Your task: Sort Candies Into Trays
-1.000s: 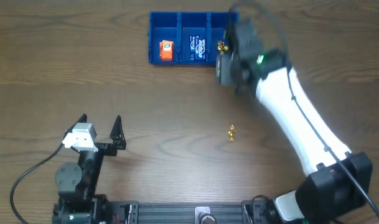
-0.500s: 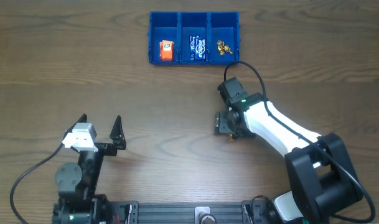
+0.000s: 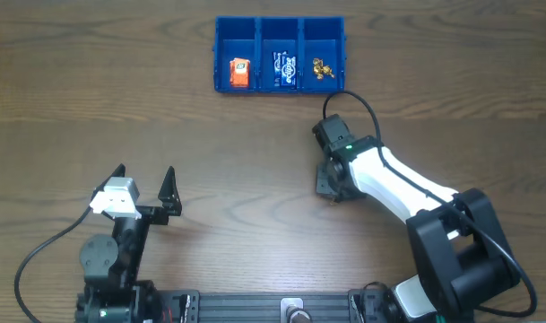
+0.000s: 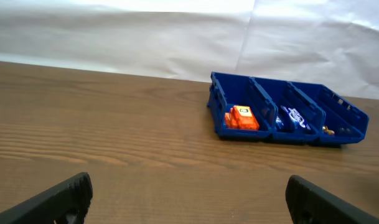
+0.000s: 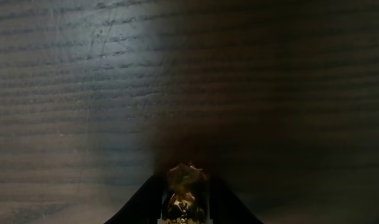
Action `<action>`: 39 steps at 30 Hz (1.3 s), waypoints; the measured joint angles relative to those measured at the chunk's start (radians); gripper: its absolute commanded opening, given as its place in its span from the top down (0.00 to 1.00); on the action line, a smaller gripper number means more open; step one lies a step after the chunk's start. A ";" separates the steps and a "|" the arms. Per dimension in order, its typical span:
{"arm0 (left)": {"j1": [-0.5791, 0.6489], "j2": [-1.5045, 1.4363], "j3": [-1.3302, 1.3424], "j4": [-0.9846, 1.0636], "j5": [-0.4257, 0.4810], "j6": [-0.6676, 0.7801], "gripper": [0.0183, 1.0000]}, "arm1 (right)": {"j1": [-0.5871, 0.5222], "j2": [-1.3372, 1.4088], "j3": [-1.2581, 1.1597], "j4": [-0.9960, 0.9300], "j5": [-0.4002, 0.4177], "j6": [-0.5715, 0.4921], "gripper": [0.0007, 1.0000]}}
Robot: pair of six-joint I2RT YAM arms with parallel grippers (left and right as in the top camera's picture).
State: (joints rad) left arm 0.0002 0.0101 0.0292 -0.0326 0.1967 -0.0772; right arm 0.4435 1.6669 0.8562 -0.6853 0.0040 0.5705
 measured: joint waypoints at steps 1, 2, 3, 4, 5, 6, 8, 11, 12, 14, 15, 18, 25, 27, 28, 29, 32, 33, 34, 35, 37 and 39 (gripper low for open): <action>0.000 0.000 0.000 0.000 0.000 0.000 0.00 | 0.003 0.000 0.000 0.000 0.000 0.000 0.75; 0.000 0.000 0.000 0.000 0.000 0.000 0.00 | 0.006 0.000 0.000 0.000 0.000 0.000 0.78; 0.000 0.000 0.000 0.000 0.000 0.000 0.00 | 0.008 0.000 0.000 0.001 0.000 0.000 0.80; 0.000 0.000 0.000 0.000 0.000 0.000 0.00 | 0.009 0.000 0.000 0.001 0.000 0.002 0.81; 0.000 0.000 0.000 0.000 0.000 0.000 0.00 | 0.010 0.000 0.000 0.002 0.000 0.002 0.82; 0.000 0.000 0.000 0.000 0.000 0.000 0.00 | 0.011 0.000 0.000 0.002 -0.001 0.002 0.85; 0.000 0.000 0.000 0.000 0.000 0.000 0.00 | 0.011 0.000 0.001 0.002 -0.001 0.002 0.87; 0.000 0.000 0.000 0.000 0.000 0.000 0.00 | 0.011 0.000 0.002 0.002 -0.002 0.003 0.88; 0.000 0.000 0.000 0.000 0.000 0.000 0.00 | 0.011 0.000 0.002 0.002 -0.002 0.003 0.88; 0.000 0.000 0.000 0.000 0.000 0.000 0.00 | 0.011 0.001 0.006 -0.004 -0.002 0.003 0.88; 0.000 0.000 0.000 0.000 0.000 0.000 0.00 | 0.011 0.004 0.015 -0.024 -0.002 0.003 0.88; 0.000 0.000 0.000 0.000 0.000 0.000 0.00 | 0.006 0.016 0.095 -0.150 0.011 -0.008 0.88; 0.000 0.000 0.000 0.000 0.000 0.000 0.00 | -0.090 0.075 0.686 -0.368 0.066 -0.124 0.88; 0.000 0.000 0.000 0.000 0.000 0.000 0.00 | -0.124 0.135 0.874 -0.392 0.076 -0.163 0.88; 0.000 0.001 0.000 0.000 0.000 0.000 0.00 | -0.138 0.175 0.960 -0.399 0.081 -0.182 0.88; 0.000 0.001 0.000 0.000 0.000 0.000 0.00 | -0.151 0.229 1.054 -0.397 0.087 -0.202 0.88; 0.000 0.000 0.000 0.000 0.000 0.000 0.00 | -0.171 0.372 1.236 -0.396 0.115 -0.232 0.88; 0.000 0.000 0.000 0.000 0.000 0.000 0.00 | -0.174 0.423 1.284 -0.387 0.124 -0.243 0.88; 0.000 0.000 0.000 0.000 0.000 0.000 0.00 | -0.175 0.468 1.315 -0.373 0.129 -0.249 0.88; 0.000 0.000 0.000 0.000 0.000 0.000 0.00 | -0.175 0.518 1.337 -0.358 0.132 -0.255 0.88; 0.000 0.000 0.000 0.000 0.000 0.000 0.00 | -0.177 0.587 1.342 -0.317 0.136 -0.266 0.88; 0.000 0.000 0.000 0.000 0.000 0.000 0.00 | -0.178 0.631 1.342 -0.286 0.137 -0.269 0.87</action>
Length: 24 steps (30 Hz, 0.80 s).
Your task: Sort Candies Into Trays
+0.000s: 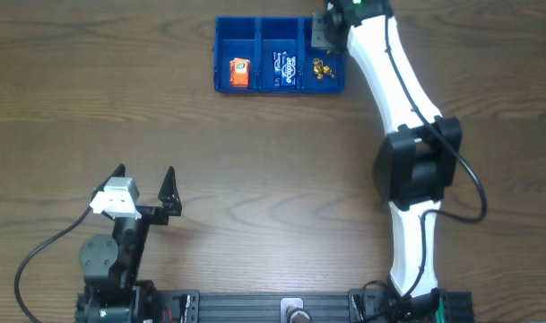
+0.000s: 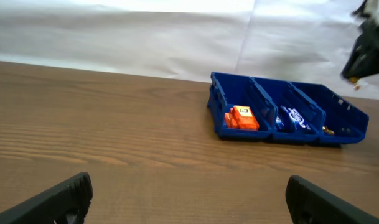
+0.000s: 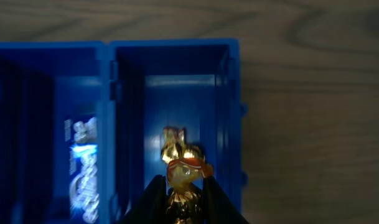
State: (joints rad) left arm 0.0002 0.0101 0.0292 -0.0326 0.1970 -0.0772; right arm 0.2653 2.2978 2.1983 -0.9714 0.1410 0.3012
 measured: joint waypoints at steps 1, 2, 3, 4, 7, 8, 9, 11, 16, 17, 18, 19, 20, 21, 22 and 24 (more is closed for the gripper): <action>0.000 0.000 0.000 0.000 0.000 0.000 0.00 | -0.002 0.017 0.000 0.008 0.000 -0.002 0.87; 0.000 0.000 0.000 0.000 0.000 0.000 0.00 | -0.002 0.030 0.000 0.014 0.002 -0.003 0.87; 0.000 0.000 0.000 0.000 0.000 0.000 0.00 | -0.002 0.039 0.000 0.024 0.005 -0.003 0.86; 0.000 0.000 0.000 0.000 0.000 0.000 0.00 | -0.002 0.041 0.000 0.028 0.006 -0.005 0.86; 0.000 0.000 0.000 0.000 0.000 0.000 0.00 | -0.002 0.042 0.002 0.048 0.008 -0.007 0.66; 0.000 0.000 0.000 0.000 0.000 0.000 0.00 | -0.002 0.042 0.002 0.049 0.009 -0.012 0.43; 0.000 0.000 0.000 0.000 0.000 0.000 0.00 | -0.002 0.042 0.002 0.049 0.011 -0.014 0.27; 0.000 0.000 0.000 0.000 0.000 0.000 0.00 | -0.002 0.042 0.002 0.053 0.011 -0.018 0.19; 0.000 0.000 0.000 0.000 0.000 0.000 0.00 | -0.002 0.042 0.002 0.055 0.009 -0.043 0.00; 0.000 0.000 0.000 0.000 0.000 0.000 0.00 | -0.002 0.041 0.002 0.048 0.010 -0.050 0.00; 0.000 0.000 0.000 0.000 0.000 0.000 0.00 | -0.002 0.040 0.002 0.042 0.011 -0.058 0.00; 0.000 0.000 0.000 0.000 0.000 0.000 0.00 | -0.002 0.032 -0.003 0.042 0.015 -0.065 0.00; 0.000 0.000 0.000 0.000 0.000 0.000 0.00 | -0.002 0.015 -0.018 0.047 0.020 -0.072 0.00; 0.000 0.000 0.000 0.000 0.000 0.000 0.00 | -0.003 -0.010 -0.039 0.053 0.024 -0.076 0.00; 0.000 0.000 0.000 0.000 0.000 0.000 0.00 | -0.003 -0.054 -0.074 0.062 0.028 -0.079 0.00; 0.000 0.000 0.000 0.000 0.000 0.000 0.00 | -0.010 -0.174 -0.169 0.108 0.032 -0.086 0.00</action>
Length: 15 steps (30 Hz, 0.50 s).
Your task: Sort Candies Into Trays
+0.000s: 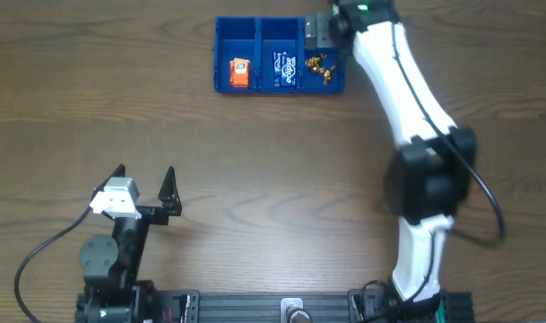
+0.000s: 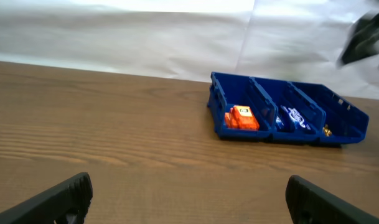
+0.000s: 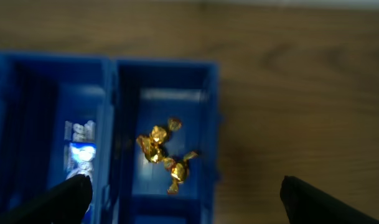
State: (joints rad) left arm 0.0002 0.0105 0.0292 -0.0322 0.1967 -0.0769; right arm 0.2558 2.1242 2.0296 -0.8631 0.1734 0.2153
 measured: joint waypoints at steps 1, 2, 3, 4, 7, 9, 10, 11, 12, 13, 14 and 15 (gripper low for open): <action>0.000 0.000 0.000 -0.001 0.000 0.000 0.00 | -0.008 -0.085 -0.069 0.035 -0.002 -0.007 0.00; 0.000 0.000 0.000 -0.001 0.000 0.000 0.00 | -0.018 -0.157 -0.123 0.059 0.000 -0.014 0.00; 0.000 0.000 0.000 -0.001 0.000 0.000 0.00 | -0.032 -0.254 -0.206 0.110 0.000 -0.020 0.00; 0.000 0.000 0.000 0.000 0.000 0.000 0.00 | -0.045 -0.332 -0.267 0.132 0.003 -0.027 0.00; 0.000 0.000 0.000 -0.001 0.000 0.000 0.00 | -0.093 -0.627 -0.527 0.248 0.016 -0.048 0.00; 0.000 0.000 0.000 0.000 0.000 0.000 0.00 | -0.096 -0.845 -0.791 0.328 0.015 -0.064 0.00; 0.000 0.000 0.000 0.000 0.000 0.000 0.00 | -0.097 -0.947 -0.923 0.389 0.010 -0.069 0.00; 0.000 0.000 0.000 0.000 0.000 0.000 0.00 | -0.099 -1.038 -1.043 0.450 0.006 -0.072 0.00; 0.000 0.000 0.000 -0.001 0.000 0.000 0.00 | -0.102 -1.090 -1.120 0.508 0.008 -0.072 0.00; 0.000 0.000 0.000 -0.001 0.000 0.000 0.00 | -0.107 -1.172 -1.230 0.567 0.002 -0.075 0.00; 0.000 0.000 0.000 0.000 0.000 0.000 0.00 | -0.109 -1.219 -1.291 0.598 0.003 -0.075 0.00; 0.000 0.000 0.000 -0.001 0.000 0.000 0.00 | -0.114 -1.282 -1.379 0.668 -0.003 -0.076 0.00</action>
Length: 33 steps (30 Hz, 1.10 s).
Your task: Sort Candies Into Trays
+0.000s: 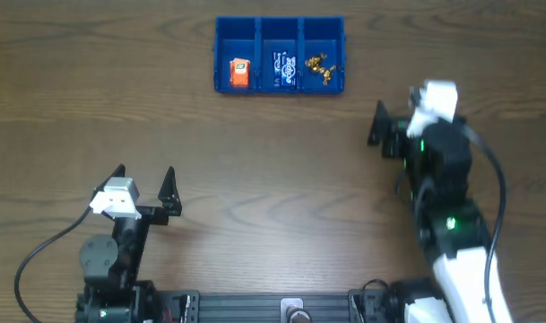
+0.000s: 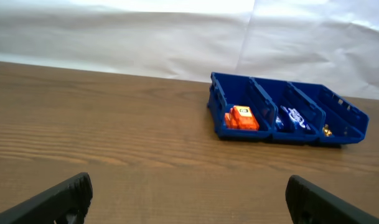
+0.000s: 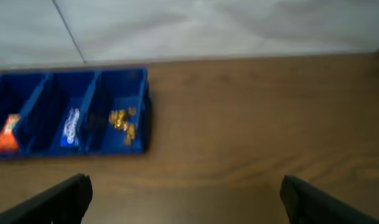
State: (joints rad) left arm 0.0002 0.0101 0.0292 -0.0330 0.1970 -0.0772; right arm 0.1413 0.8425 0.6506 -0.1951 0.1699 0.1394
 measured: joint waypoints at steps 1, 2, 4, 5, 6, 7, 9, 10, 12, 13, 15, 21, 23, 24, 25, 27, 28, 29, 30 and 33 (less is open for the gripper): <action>0.000 0.001 0.000 0.000 -0.001 0.000 0.00 | -0.006 -0.067 -0.081 0.040 -0.004 0.000 0.00; 0.000 0.000 0.000 0.000 0.000 0.000 0.00 | -0.014 -0.129 -0.155 0.095 -0.014 0.000 0.00; 0.000 0.000 0.000 0.000 0.000 0.000 0.00 | -0.040 -0.250 -0.282 0.196 -0.042 -0.002 0.00; 0.000 0.000 0.000 0.000 0.000 0.000 0.00 | -0.061 -0.317 -0.339 0.228 -0.058 -0.003 0.00; 0.000 0.000 0.000 0.000 0.000 0.000 0.00 | -0.076 -0.357 -0.371 0.258 -0.071 -0.003 0.00; 0.000 0.000 0.000 0.000 0.000 0.000 0.00 | -0.090 -0.407 -0.406 0.278 -0.082 -0.005 0.00; 0.000 0.000 0.000 0.000 0.000 0.000 0.00 | -0.101 -0.513 -0.474 0.290 -0.102 -0.022 0.00; 0.000 0.000 0.000 0.000 0.000 0.000 0.00 | -0.099 -0.551 -0.499 0.293 -0.110 -0.028 0.00; 0.000 0.000 0.000 0.000 0.000 0.000 0.00 | -0.096 -0.608 -0.537 0.294 -0.124 -0.038 0.00; 0.000 0.000 0.000 0.000 0.000 0.000 0.00 | -0.096 -0.641 -0.562 0.294 -0.131 -0.041 0.00; 0.000 0.000 0.000 0.000 0.000 0.000 0.00 | -0.094 -0.699 -0.609 0.304 -0.140 -0.045 0.00; 0.000 0.000 0.000 0.000 0.000 0.000 0.00 | -0.094 -0.831 -0.642 0.187 -0.152 -0.046 0.00; 0.000 0.000 0.000 0.000 0.000 0.000 0.00 | -0.094 -0.832 -0.643 0.133 -0.143 -0.046 0.00; 0.000 0.000 0.000 0.000 0.000 0.000 0.00 | -0.094 -0.831 -0.643 0.125 -0.138 -0.046 0.00; 0.000 0.000 0.000 0.000 0.000 0.000 0.00 | -0.094 -0.832 -0.643 0.125 -0.135 -0.046 0.00; 0.000 0.000 0.000 0.000 0.000 0.000 0.00 | -0.094 -0.832 -0.643 0.125 -0.131 -0.046 0.00; 0.000 0.000 0.000 0.000 0.000 0.000 0.00 | -0.094 -0.832 -0.643 0.125 -0.130 -0.046 0.00; 0.000 0.000 0.000 0.000 0.000 0.000 0.00 | -0.094 -0.832 -0.643 0.125 -0.129 -0.046 0.00; 0.000 0.000 0.000 0.000 0.000 0.000 0.00 | -0.094 -0.832 -0.643 0.125 -0.129 -0.046 0.00; 0.000 0.000 0.000 0.000 0.000 0.000 0.00 | -0.094 -0.832 -0.643 0.126 -0.129 -0.046 0.00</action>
State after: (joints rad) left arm 0.0002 0.0105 0.0292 -0.0326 0.1970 -0.0769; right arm 0.0471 0.0109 0.0074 -0.0696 0.0410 0.0933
